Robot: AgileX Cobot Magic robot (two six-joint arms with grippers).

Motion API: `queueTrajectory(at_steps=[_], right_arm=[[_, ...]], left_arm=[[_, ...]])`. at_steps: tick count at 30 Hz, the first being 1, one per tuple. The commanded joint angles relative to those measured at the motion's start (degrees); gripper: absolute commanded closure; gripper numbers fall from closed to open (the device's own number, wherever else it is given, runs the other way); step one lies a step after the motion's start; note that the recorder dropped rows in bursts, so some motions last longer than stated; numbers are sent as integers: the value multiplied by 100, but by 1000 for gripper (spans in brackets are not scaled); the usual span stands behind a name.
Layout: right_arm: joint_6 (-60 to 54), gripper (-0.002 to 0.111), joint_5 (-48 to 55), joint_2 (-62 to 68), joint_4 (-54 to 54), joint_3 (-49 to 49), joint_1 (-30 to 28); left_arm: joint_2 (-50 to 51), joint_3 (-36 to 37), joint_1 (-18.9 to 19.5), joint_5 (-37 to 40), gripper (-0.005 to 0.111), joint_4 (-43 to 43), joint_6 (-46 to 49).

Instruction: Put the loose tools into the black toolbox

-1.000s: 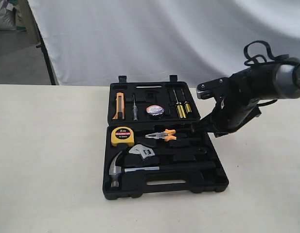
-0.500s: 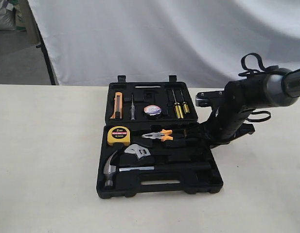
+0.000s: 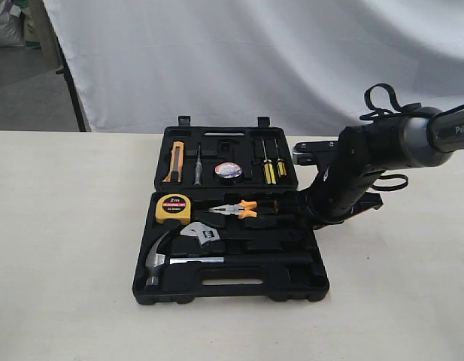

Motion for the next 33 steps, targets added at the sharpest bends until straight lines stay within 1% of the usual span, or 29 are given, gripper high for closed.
queueTrajectory(at_steps=[1, 9, 16, 26, 28, 30, 33], right_arm=[[121, 109, -94, -99, 60, 29, -47], [261, 109, 99, -758, 60, 52, -47], [464, 109, -97, -1596, 60, 541, -47], [850, 109, -1182, -3193, 60, 1938, -31], [935, 109, -1529, -3608, 60, 2351, -31], [975, 109, -2085, -4090, 60, 2927, -31], [985, 109, -2543, -4635, 60, 3580, -31]], left_arm=[[-18, -15, 145, -41, 106, 25, -27], [-18, -15, 145, -41, 106, 25, -27], [-18, -15, 145, -41, 106, 25, -27], [-18, -15, 145, -41, 106, 25, -27], [-18, -15, 145, -41, 106, 25, -27], [-18, -15, 145, -41, 106, 25, -27], [-18, -15, 145, -41, 106, 25, -27]])
